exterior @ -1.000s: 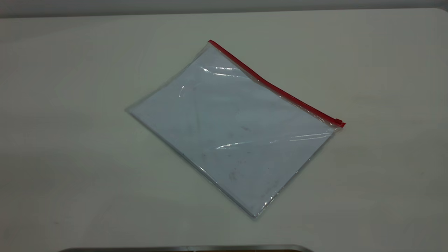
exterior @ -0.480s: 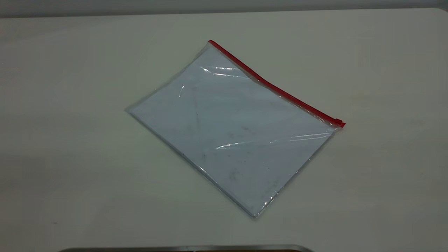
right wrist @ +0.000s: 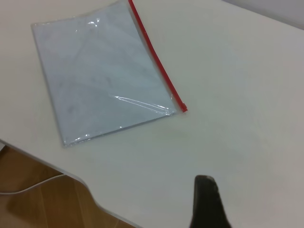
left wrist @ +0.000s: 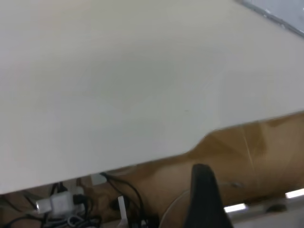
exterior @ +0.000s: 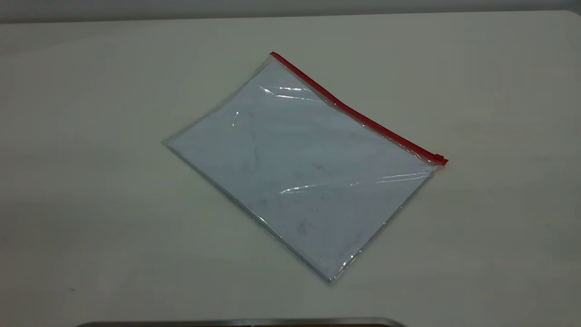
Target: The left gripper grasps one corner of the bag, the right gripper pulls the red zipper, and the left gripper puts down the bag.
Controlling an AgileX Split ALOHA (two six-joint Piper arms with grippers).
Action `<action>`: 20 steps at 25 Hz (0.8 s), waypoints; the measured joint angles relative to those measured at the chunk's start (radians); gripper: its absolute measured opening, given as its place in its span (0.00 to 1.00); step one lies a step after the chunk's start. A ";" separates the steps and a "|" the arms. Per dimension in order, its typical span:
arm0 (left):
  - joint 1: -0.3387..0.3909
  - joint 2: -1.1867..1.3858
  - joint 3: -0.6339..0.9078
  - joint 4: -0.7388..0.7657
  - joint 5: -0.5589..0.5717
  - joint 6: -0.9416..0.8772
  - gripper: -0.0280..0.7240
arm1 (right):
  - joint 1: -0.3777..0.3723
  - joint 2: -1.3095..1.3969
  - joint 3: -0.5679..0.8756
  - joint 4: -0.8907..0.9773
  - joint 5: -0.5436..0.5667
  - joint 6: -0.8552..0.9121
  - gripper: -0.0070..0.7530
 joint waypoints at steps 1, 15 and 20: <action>0.020 -0.018 0.000 0.000 0.000 0.001 0.82 | 0.000 0.000 0.000 0.000 0.000 0.000 0.69; 0.118 -0.255 0.000 0.005 0.008 0.006 0.82 | 0.000 0.000 0.000 0.000 0.000 0.000 0.69; 0.118 -0.256 0.000 0.004 0.009 0.006 0.82 | 0.000 0.000 0.000 0.000 0.000 0.000 0.69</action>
